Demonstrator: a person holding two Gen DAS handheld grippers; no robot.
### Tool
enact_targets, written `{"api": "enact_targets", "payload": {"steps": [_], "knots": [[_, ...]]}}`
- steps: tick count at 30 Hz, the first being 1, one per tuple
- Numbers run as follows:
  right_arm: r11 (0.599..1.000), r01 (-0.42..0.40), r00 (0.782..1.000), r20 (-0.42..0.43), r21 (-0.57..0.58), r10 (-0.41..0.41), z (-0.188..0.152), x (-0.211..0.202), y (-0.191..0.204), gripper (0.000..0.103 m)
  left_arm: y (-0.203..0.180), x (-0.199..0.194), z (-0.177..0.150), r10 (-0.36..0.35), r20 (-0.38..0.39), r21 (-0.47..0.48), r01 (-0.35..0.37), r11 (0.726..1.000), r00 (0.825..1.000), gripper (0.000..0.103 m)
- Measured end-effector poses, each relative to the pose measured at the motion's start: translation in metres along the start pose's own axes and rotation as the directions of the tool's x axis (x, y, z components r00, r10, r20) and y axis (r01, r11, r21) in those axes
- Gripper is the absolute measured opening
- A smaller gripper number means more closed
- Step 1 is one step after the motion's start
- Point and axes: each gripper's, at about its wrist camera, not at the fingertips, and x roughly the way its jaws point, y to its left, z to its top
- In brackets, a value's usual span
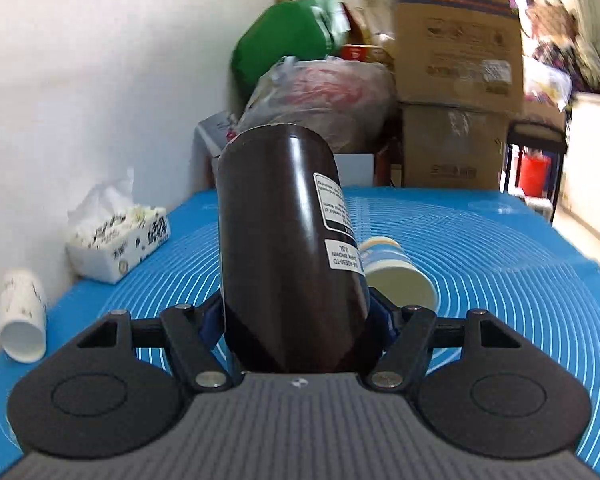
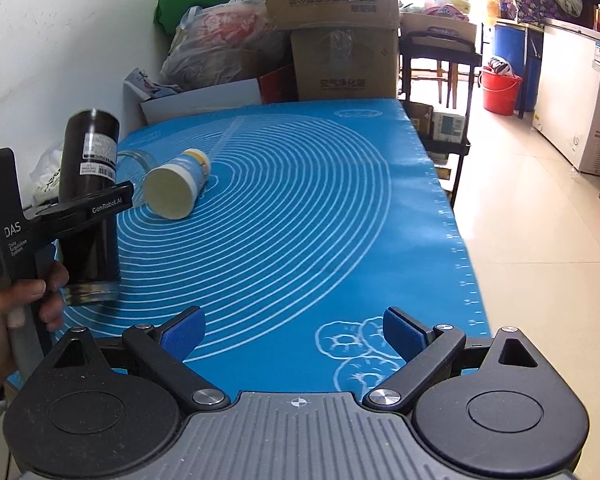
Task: Flip cup upside down
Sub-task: 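Rotate the held thermos with the left tool until its base points down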
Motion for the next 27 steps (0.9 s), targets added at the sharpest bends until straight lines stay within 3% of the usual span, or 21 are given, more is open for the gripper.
{"api": "enact_targets", "payload": {"steps": [10,18,27], "knots": [[1.0,-0.006,1.0,0.002,0.01,0.006,0.002,0.004,0.014,0.096,0.008,-0.025,-0.015,-0.016,0.068,0.029,0.014,0.999,0.998,0.071],[1.0,-0.012,1.0,0.011,0.018,0.011,-0.003,-0.003,0.021,0.096,0.019,-0.053,-0.015,-0.035,0.067,-0.007,0.035,0.999,0.997,0.07],[1.0,-0.01,1.0,0.029,0.009,0.009,-0.01,-0.018,0.037,0.096,0.021,-0.078,-0.022,-0.083,0.06,0.043,0.08,0.996,0.995,0.07]]}}
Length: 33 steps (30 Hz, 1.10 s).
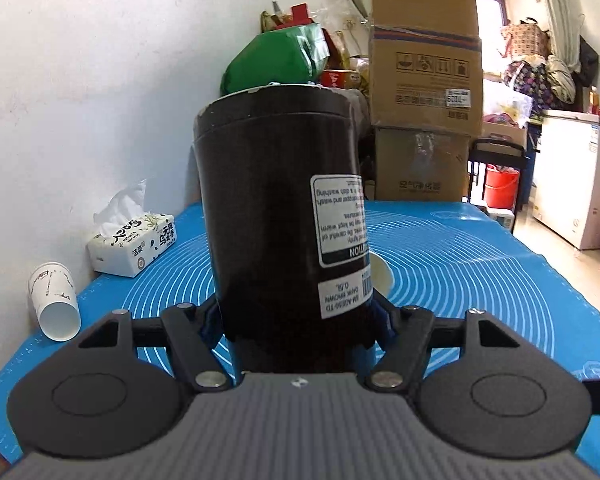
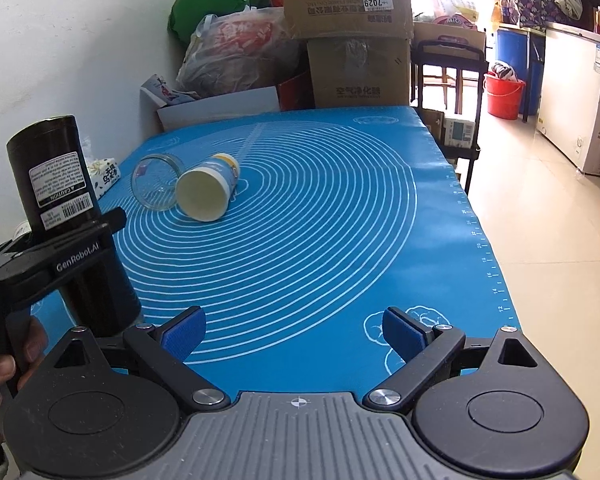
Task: Flip cup upside down
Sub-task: 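Rotate the held thermos with the left tool until its base points down, then lower the thermos base-first onto the mat with the left tool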
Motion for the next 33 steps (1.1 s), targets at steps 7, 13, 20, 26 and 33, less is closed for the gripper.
{"api": "enact_targets", "payload": {"steps": [7,13,20,26,33], "knots": [[0.999,-0.005,1.0,-0.022,0.054,0.006,-0.007,0.004,0.0,0.096,0.001,-0.012,-0.004,-0.029,-0.017,0.026,0.03,0.999,0.999,0.07],[0.999,-0.012,1.0,-0.022,0.053,0.014,-0.012,0.006,0.007,0.096,-0.002,-0.015,-0.006,-0.036,-0.024,0.055,0.037,0.998,0.999,0.07],[0.999,-0.017,1.0,-0.024,0.035,0.017,-0.012,0.005,0.011,0.097,-0.004,-0.018,-0.006,-0.043,-0.071,0.048,0.047,0.998,0.997,0.07],[0.999,-0.018,1.0,-0.024,0.032,0.018,-0.015,0.0,0.013,0.097,-0.002,-0.022,-0.005,-0.028,-0.086,0.04,0.032,0.999,0.996,0.079],[0.999,-0.024,1.0,-0.019,0.02,0.025,-0.019,-0.01,0.023,0.099,0.013,-0.044,-0.003,-0.042,-0.13,-0.008,0.042,0.999,0.991,0.092]]}}
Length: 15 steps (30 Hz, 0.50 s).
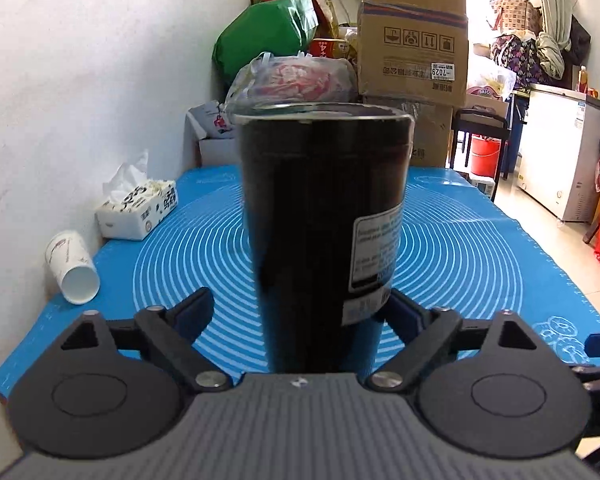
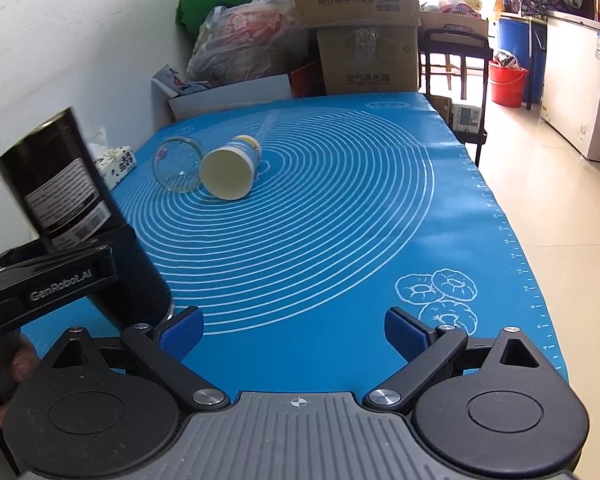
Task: Flip cup upside down
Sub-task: 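Lower the thermos base-first onto the mat with the left tool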
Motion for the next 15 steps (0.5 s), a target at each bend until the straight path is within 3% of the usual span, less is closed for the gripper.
{"api": "enact_targets", "payload": {"steps": [7,15], "knots": [[0.999,-0.003,0.999,0.043,-0.041,0.005,-0.014,-0.029,0.024,0.103,0.01,-0.032,-0.007,-0.008,-0.03,0.008,0.009,1.0,1.0,0.096],[0.998,0.01,0.998,0.056,-0.064,-0.007,-0.031,-0.054,0.044,0.103,0.016,-0.047,-0.009,-0.022,-0.001,0.04,0.022,0.999,1.0,0.096]]}}
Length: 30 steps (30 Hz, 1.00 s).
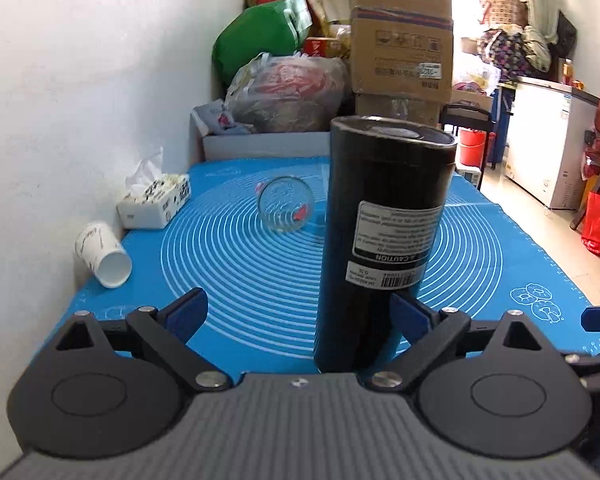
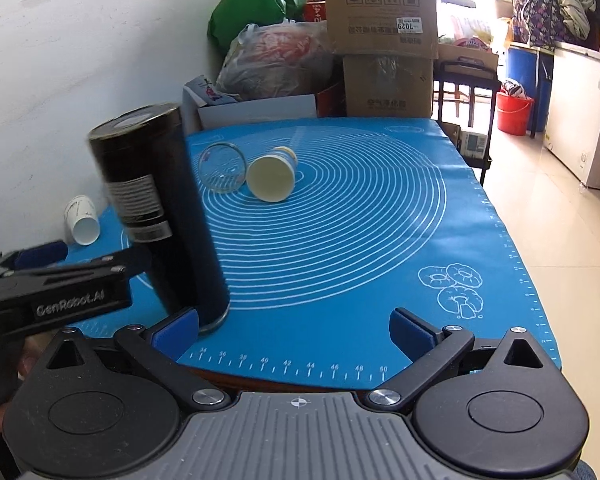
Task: Flip cup upside down
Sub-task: 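Lower the thermos base-first onto the mat with the left tool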
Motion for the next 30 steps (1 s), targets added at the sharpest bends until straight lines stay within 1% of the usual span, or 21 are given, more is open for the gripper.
{"api": "enact_targets", "payload": {"steps": [3,6,9,18,27,30], "knots": [[1.0,0.008,1.0,-0.004,-0.017,-0.008,-0.002,-0.002,0.004,0.103,-0.004,0.004,0.0,0.024,0.023,0.028,-0.025,0.999,0.999,0.096],[1.0,0.01,1.0,-0.008,-0.019,-0.01,-0.002,-0.002,0.005,0.103,-0.001,0.002,0.0,0.009,0.03,0.009,-0.009,1.0,1.0,0.096],[1.0,0.01,1.0,-0.007,-0.013,-0.01,-0.001,-0.002,0.005,0.103,-0.001,0.0,-0.001,-0.002,0.035,0.025,0.001,1.0,0.999,0.097],[0.999,0.005,1.0,-0.009,-0.034,-0.006,-0.003,-0.005,0.012,0.103,-0.004,-0.003,-0.003,0.001,0.041,0.043,-0.003,0.999,0.999,0.097],[0.999,0.01,1.0,0.003,-0.035,-0.01,-0.003,-0.013,0.012,0.103,-0.002,-0.002,-0.003,-0.001,0.021,0.037,0.0,0.999,1.0,0.097],[0.999,0.007,1.0,0.001,-0.033,-0.007,-0.004,-0.013,0.014,0.103,0.001,-0.008,-0.004,-0.018,0.003,0.022,0.018,1.0,1.0,0.097]]}}
